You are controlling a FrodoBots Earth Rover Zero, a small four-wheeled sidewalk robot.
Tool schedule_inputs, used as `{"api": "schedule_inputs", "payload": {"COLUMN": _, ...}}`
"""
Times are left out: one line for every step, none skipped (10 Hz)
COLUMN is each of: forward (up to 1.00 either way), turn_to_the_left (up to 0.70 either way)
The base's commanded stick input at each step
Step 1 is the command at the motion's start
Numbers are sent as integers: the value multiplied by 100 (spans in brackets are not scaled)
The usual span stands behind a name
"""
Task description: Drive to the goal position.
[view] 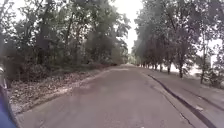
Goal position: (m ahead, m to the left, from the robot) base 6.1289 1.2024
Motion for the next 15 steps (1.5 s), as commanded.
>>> {"api": "schedule_inputs", "payload": {"forward": 70, "turn_to_the_left": -1}}
{"api": "schedule_inputs", "payload": {"forward": 70, "turn_to_the_left": -1}}
{"api": "schedule_inputs", "payload": {"forward": 70, "turn_to_the_left": -1}}
{"api": "schedule_inputs", "payload": {"forward": 70, "turn_to_the_left": -1}}
{"api": "schedule_inputs", "payload": {"forward": 70, "turn_to_the_left": -1}}
{"api": "schedule_inputs", "payload": {"forward": 70, "turn_to_the_left": -1}}
{"api": "schedule_inputs", "payload": {"forward": 70, "turn_to_the_left": -1}}
{"api": "schedule_inputs", "payload": {"forward": 70, "turn_to_the_left": -1}}
{"api": "schedule_inputs", "payload": {"forward": 70, "turn_to_the_left": -1}}
{"api": "schedule_inputs", "payload": {"forward": 70, "turn_to_the_left": -1}}
{"api": "schedule_inputs", "payload": {"forward": 70, "turn_to_the_left": -1}}
{"api": "schedule_inputs", "payload": {"forward": 70, "turn_to_the_left": -1}}
{"api": "schedule_inputs", "payload": {"forward": 70, "turn_to_the_left": -1}}
{"api": "schedule_inputs", "payload": {"forward": 70, "turn_to_the_left": -1}}
{"api": "schedule_inputs", "payload": {"forward": 70, "turn_to_the_left": -1}}
